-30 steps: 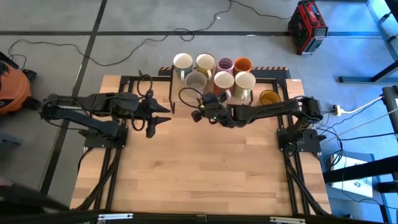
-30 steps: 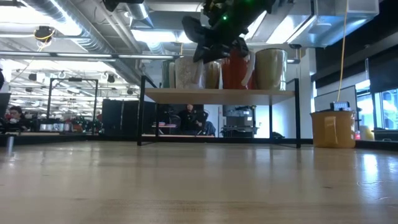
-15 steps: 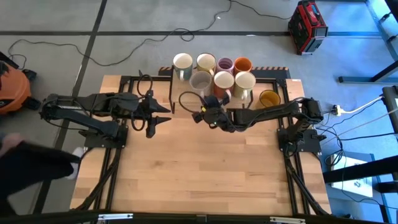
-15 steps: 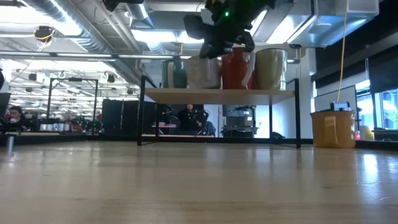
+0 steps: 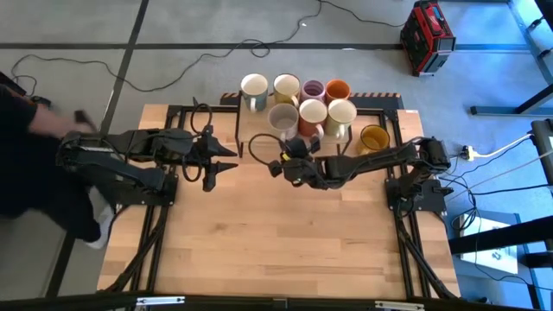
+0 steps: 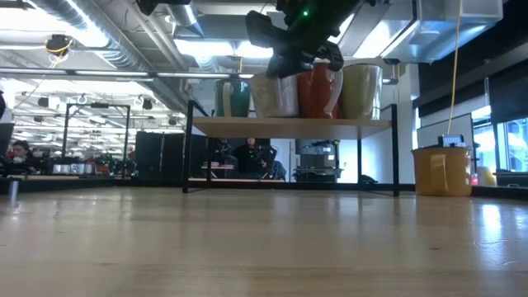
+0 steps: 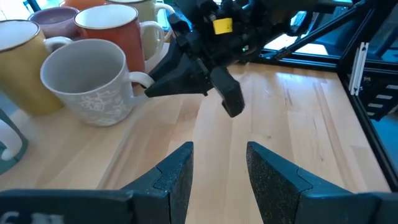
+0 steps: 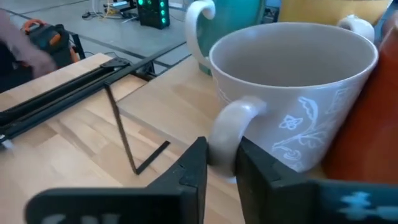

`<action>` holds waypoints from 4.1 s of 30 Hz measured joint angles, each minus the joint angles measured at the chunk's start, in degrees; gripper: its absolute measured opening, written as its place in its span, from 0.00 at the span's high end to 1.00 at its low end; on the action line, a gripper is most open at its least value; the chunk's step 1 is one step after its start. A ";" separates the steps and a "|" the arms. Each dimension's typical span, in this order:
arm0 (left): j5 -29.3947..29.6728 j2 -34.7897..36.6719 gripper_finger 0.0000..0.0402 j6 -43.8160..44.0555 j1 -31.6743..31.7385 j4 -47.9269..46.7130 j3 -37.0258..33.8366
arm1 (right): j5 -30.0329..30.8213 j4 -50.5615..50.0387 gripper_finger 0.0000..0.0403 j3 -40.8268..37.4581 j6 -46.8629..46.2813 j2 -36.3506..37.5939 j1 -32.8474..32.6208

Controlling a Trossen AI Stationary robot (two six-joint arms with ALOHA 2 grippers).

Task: Place coffee mugs
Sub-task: Adjust the gray mug on the shelf, then put the yellow mug on the shelf

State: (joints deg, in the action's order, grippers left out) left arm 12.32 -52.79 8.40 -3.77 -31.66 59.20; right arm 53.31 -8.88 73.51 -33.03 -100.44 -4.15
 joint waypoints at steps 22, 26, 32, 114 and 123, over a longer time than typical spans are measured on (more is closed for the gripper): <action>-0.01 -0.01 0.64 -0.01 0.00 -0.15 0.00 | -9.97 -10.71 0.56 0.05 1.76 6.91 -0.42; -0.02 -0.01 0.64 -0.01 0.00 0.02 0.00 | -21.53 -17.02 0.56 0.04 1.22 12.50 -1.80; -0.03 -0.01 0.64 -0.01 -0.01 -0.19 0.00 | -30.70 -31.88 0.56 0.00 -5.92 20.73 -7.78; 0.24 -0.01 0.64 1.70 0.00 -0.85 0.00 | -7.67 -29.51 0.92 -51.84 -52.85 38.32 5.25; 0.24 -0.01 0.64 2.05 -0.01 -0.74 0.00 | -9.32 -29.64 1.00 -51.88 -50.50 38.31 5.28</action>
State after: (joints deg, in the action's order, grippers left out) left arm 12.56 -52.80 10.45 -3.79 -32.40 59.20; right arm 43.99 -38.52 21.63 -83.54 -62.13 1.13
